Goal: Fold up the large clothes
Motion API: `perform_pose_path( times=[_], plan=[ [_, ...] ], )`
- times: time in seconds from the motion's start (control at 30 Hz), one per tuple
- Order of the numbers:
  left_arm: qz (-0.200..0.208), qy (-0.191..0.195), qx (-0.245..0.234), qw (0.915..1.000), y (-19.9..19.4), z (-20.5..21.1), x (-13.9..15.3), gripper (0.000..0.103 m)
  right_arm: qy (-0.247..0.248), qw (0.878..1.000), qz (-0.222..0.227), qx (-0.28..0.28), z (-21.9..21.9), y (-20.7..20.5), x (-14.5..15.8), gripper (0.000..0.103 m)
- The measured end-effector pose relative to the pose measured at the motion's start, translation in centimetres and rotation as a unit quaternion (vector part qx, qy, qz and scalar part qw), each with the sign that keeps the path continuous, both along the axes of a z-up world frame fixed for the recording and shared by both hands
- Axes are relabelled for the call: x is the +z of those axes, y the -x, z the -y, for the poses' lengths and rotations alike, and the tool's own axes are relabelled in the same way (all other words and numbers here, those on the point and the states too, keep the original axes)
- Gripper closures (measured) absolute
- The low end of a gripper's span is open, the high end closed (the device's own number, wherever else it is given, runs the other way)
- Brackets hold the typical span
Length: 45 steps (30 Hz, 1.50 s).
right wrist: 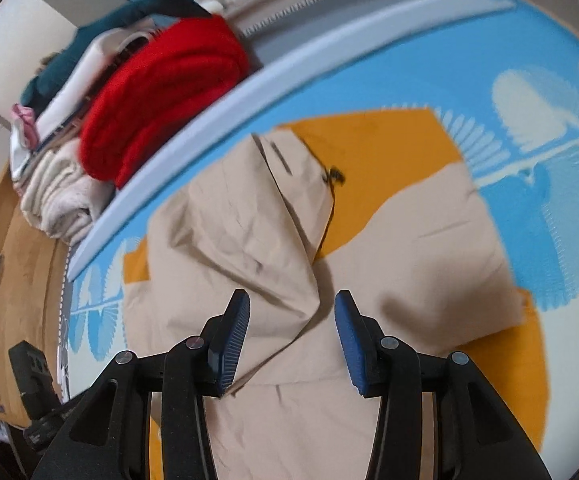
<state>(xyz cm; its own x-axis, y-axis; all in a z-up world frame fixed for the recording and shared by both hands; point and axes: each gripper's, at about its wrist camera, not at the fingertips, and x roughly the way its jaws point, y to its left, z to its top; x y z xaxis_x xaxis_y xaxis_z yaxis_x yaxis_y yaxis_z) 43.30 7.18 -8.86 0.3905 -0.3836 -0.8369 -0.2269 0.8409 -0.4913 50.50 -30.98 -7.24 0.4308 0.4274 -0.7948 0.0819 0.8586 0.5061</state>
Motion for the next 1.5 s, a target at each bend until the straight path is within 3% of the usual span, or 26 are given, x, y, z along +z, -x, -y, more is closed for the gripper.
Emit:
perform_pose_path(
  times=[0.1, 0.2, 0.23, 0.27, 0.3, 0.33, 0.37, 0.4, 0.43, 0.53, 0.63, 0.67, 0.73, 0.8, 0.87, 0.93, 0.97, 1.03, 1.13, 1.27, 1.4, 1.5],
  plan=[
    [-0.016, 0.047, 0.009, 0.9987, -0.9, -0.1, -2.2, 0.064, 0.008, 1.0, -0.026, 0.001, -0.7, -1.7, -2.8, 0.057],
    [-0.05, 0.06, 0.019, 0.9967, -1.2, 0.2, -4.1, 0.064, -0.012, 0.999, -0.047, -0.002, -1.2, -2.8, -5.4, 0.059],
    [-0.06, 0.061, 0.021, 0.9961, -1.3, 0.4, -4.5, 0.066, -0.02, 0.999, -0.05, -0.004, -1.3, -2.9, -6.1, 0.062],
    [-0.065, 0.064, 0.023, 0.9956, -1.4, 0.6, -4.7, 0.066, -0.026, 0.998, -0.052, -0.005, -1.4, -3.0, -6.5, 0.076],
    [-0.059, 0.06, 0.018, 0.9963, -1.4, 1.0, -4.5, 0.071, -0.035, 0.998, -0.051, -0.005, -1.5, -3.0, -7.0, 0.09],
    [-0.052, 0.038, 0.01, 0.9978, -1.5, 1.5, -4.2, 0.091, -0.036, 0.998, -0.048, -0.009, -1.6, -2.8, -7.4, 0.093],
    [-0.058, -0.011, -0.006, 0.9983, -1.8, 2.2, -4.0, 0.1, -0.024, 0.999, -0.043, -0.02, -1.4, -2.5, -7.6, 0.097],
    [-0.072, -0.047, -0.014, 0.9962, -2.0, 2.6, -4.4, 0.103, -0.014, 0.998, -0.047, -0.026, -1.3, -2.4, -8.0, 0.098],
    [-0.085, -0.071, -0.016, 0.9938, -2.0, 2.7, -4.7, 0.103, -0.005, 0.998, -0.059, -0.034, -1.0, -2.4, -8.5, 0.098],
    [-0.08, -0.086, -0.001, 0.9931, -1.7, 2.9, -3.4, 0.103, 0.004, 0.995, -0.079, -0.061, -0.1, -2.1, -8.9, 0.098],
    [0.012, -0.122, -0.023, 0.9922, -1.7, 4.8, 0.9, 0.099, 0.006, 0.997, -0.065, -0.05, -0.5, -2.1, -7.4, 0.095],
    [0.043, -0.117, -0.039, 0.9915, -1.5, 5.9, 2.1, 0.099, 0.015, 0.997, -0.059, -0.049, -0.6, -2.0, -6.8, 0.095],
    [0.061, -0.091, -0.074, 0.9913, -1.5, 7.6, 2.1, 0.091, 0.049, 0.997, -0.035, -0.056, -0.9, -1.6, -5.2, 0.094],
    [0.044, -0.083, -0.104, 0.9902, -1.7, 9.1, 0.5, 0.087, 0.073, 0.995, -0.004, -0.062, -1.5, -1.1, -3.4, 0.094],
    [-0.007, -0.1, -0.112, 0.9887, -1.6, 9.6, -2.6, 0.087, 0.078, 0.995, 0.036, -0.055, -2.1, -0.8, -1.9, 0.094],
    [-0.064, -0.119, -0.112, 0.9845, -1.7, 9.4, -4.9, 0.088, 0.062, 0.995, 0.078, -0.012, -3.7, -1.0, -1.1, 0.092],
    [-0.073, -0.112, -0.098, 0.9861, -1.6, 9.0, -5.1, 0.088, 0.048, 0.996, 0.079, 0.016, -4.3, -1.1, -1.4, 0.088],
    [-0.062, -0.104, -0.09, 0.9885, -1.6, 8.8, -4.1, 0.088, 0.018, 0.997, 0.032, 0.069, -5.6, -1.9, -4.1, 0.08],
    [-0.02, -0.117, -0.097, 0.9882, -1.3, 9.2, -2.2, 0.083, 0.048, 0.994, -0.063, 0.082, -6.3, -2.2, -9.1, 0.08],
    [-0.021, -0.11, -0.109, 0.9877, -1.1, 10.2, -2.5, 0.083, 0.061, 0.993, -0.045, 0.091, -6.5, -1.9, -7.9, 0.08],
    [-0.024, -0.115, -0.117, 0.9862, -0.9, 10.6, -3.6, 0.08, 0.054, 0.994, 0.024, 0.087, -6.4, -1.4, -5.4, 0.078],
    [-0.064, -0.131, -0.122, 0.9818, -0.8, 10.6, -5.5, 0.078, 0.091, 0.989, -0.038, 0.108, -6.9, -1.6, -8.0, 0.072]
  ],
)
